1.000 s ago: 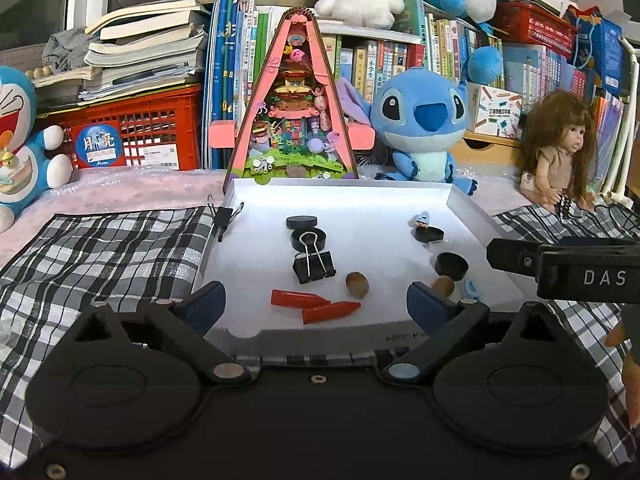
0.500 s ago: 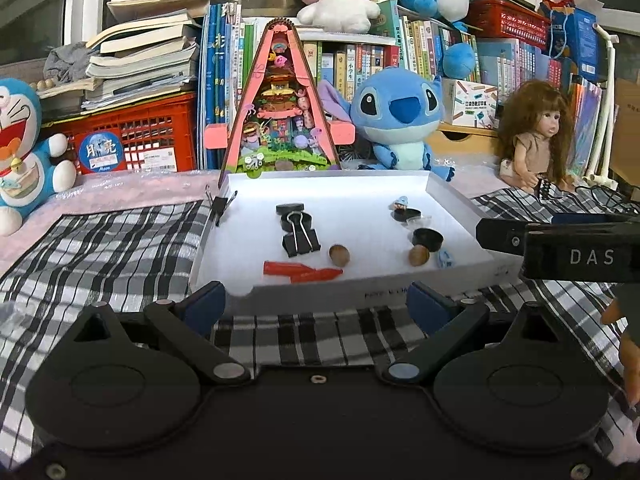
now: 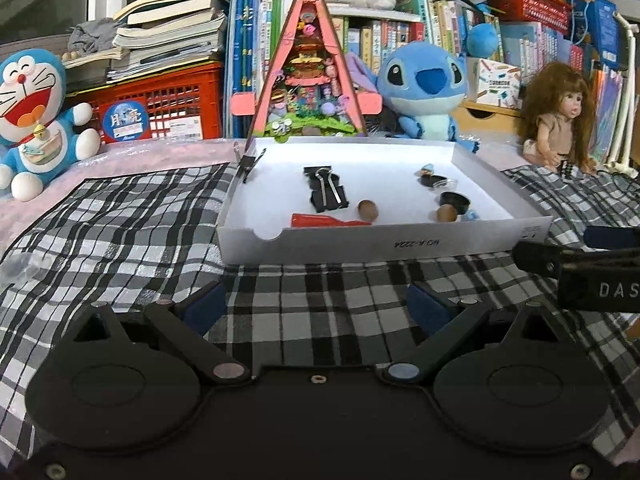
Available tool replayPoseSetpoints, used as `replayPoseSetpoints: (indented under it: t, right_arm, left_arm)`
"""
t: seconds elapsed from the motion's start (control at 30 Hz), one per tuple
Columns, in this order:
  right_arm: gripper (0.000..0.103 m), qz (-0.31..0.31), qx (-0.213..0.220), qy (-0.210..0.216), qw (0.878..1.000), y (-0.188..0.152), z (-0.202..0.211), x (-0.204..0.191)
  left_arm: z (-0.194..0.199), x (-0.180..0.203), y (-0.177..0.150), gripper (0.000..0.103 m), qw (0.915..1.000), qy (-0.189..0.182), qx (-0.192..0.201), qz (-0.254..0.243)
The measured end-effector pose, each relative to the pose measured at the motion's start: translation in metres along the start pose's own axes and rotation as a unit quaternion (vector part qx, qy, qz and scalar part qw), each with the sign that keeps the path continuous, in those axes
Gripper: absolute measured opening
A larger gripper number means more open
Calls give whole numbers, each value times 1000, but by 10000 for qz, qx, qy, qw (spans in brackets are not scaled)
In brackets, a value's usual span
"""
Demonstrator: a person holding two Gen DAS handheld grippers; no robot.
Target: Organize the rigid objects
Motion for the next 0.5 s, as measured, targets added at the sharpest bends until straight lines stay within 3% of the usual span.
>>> replayPoseSetpoints:
  t: [0.5]
  right_arm:
    - [103, 50, -552, -125, 9984, -18, -20, -7]
  left_arm:
    - [-18, -10, -13, 98, 9990, 202, -285, 287]
Point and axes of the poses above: each gripper's, at about its wrist camera, not at the fingertips, and z roughly against the way its jaws point, x to its right, y to its top, the point moved 2 cm from there along -z, roughly the way its jaws point, and after that the axes turned 13 degrees about -y, right-handed, at the moved point
